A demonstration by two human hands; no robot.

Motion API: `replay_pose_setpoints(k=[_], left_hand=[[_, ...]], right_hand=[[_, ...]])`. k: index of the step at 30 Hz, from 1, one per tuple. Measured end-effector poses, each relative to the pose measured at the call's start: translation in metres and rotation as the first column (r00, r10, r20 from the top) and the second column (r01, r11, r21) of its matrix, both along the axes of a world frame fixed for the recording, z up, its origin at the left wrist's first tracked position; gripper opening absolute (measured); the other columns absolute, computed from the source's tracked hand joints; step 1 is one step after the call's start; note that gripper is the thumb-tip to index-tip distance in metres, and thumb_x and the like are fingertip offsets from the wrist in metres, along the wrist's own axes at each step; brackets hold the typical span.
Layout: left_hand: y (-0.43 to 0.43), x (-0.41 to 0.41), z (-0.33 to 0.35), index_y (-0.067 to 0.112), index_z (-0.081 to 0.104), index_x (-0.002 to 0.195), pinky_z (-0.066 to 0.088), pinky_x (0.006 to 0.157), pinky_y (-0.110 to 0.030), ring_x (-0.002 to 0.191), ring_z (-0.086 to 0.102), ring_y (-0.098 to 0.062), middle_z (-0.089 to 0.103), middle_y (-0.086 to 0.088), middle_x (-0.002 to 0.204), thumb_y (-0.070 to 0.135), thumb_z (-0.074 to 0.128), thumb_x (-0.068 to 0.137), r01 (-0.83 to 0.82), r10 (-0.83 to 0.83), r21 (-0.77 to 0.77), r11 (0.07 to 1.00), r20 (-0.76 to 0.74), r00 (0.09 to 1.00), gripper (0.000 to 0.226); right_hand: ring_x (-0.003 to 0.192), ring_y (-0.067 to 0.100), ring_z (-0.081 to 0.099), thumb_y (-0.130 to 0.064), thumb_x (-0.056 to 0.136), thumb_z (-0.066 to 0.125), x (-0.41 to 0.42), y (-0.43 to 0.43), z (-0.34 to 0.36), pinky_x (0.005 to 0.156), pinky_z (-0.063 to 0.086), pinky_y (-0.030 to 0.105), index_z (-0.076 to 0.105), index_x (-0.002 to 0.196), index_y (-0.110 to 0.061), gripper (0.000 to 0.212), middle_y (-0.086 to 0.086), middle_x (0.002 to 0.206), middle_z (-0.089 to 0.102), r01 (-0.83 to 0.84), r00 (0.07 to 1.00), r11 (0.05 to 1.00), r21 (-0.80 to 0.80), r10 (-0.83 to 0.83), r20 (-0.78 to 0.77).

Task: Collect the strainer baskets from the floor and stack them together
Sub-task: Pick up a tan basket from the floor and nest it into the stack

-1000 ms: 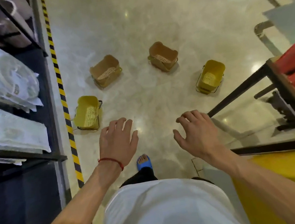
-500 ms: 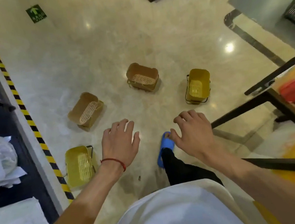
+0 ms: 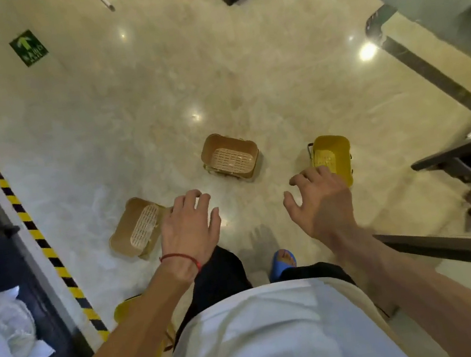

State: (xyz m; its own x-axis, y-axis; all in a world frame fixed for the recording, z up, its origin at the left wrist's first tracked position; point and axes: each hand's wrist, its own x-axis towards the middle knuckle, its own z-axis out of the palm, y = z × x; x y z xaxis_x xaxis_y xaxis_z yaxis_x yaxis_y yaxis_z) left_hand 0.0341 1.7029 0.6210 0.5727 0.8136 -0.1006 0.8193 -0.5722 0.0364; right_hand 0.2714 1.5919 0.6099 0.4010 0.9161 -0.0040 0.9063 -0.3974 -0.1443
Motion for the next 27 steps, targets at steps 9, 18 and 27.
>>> replay_pose_setpoints(k=[9, 18, 27], left_hand=[[0.208, 0.032, -0.036, 0.021, 0.06, 0.117, 0.045, 0.078, -0.039, 0.103, 0.056, -0.023, 0.059, 0.002, 0.121, 0.04, 0.04, 0.096, 0.297, -0.302, -0.087, 0.951, -0.059, 0.951, 0.035], [0.338, 0.048, -0.085, 0.016, 0.063, 0.112, 0.046, 0.076, -0.04, 0.096, 0.058, -0.025, 0.063, 0.0, 0.111, 0.035, 0.045, 0.094, 0.464, -0.48, -0.172, 0.869, -0.066, 0.875, 0.031], [0.373, 0.065, -0.197, 0.016, 0.064, 0.11, 0.046, 0.074, -0.04, 0.093, 0.058, -0.026, 0.065, -0.001, 0.104, 0.032, 0.048, 0.094, 0.368, -0.386, -0.219, 0.904, -0.046, 0.921, 0.028]], right_hand=[[0.105, 0.022, 0.057, -0.046, 0.092, 0.049, -0.016, 0.139, -0.025, 0.087, 0.046, 0.04, 0.071, 0.106, -0.02, 0.036, -0.001, 0.106, 0.069, 0.262, 0.961, 0.957, -0.127, -0.271, -0.052], [0.109, 0.027, 0.055, -0.043, 0.09, 0.049, -0.028, 0.233, -0.061, 0.089, 0.042, 0.041, 0.072, 0.106, -0.016, 0.039, 0.001, 0.106, 0.069, 0.448, 0.88, 0.883, -0.139, -0.463, -0.104], [0.103, 0.028, 0.058, -0.04, 0.091, 0.051, -0.014, 0.286, -0.177, 0.089, 0.045, 0.041, 0.071, 0.106, -0.016, 0.034, 0.004, 0.103, 0.069, 0.462, 0.845, 0.852, -0.247, -0.508, -0.171]])
